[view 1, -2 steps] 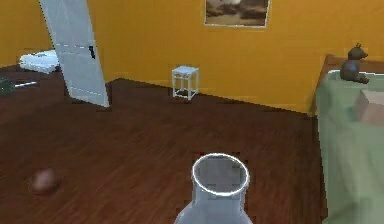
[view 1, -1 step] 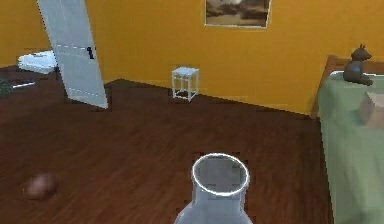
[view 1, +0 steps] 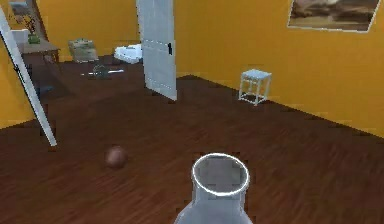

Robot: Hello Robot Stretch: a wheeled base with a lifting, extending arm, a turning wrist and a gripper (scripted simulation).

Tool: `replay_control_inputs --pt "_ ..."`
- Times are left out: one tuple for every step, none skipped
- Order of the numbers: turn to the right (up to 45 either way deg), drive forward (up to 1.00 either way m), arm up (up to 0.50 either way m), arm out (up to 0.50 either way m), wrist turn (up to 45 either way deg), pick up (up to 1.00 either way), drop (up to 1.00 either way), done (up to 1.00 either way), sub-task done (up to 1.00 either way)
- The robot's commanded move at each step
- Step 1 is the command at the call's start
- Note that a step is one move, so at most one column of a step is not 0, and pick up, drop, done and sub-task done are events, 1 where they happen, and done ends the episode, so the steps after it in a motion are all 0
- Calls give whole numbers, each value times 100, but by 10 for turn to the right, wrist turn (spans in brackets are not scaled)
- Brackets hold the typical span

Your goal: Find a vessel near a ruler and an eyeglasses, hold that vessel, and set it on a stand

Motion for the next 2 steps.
replay_control_inputs --pt "-30 0 0 0 0 0 0 0 0" --pt "0 100 0 0 0 0 0 0 0"
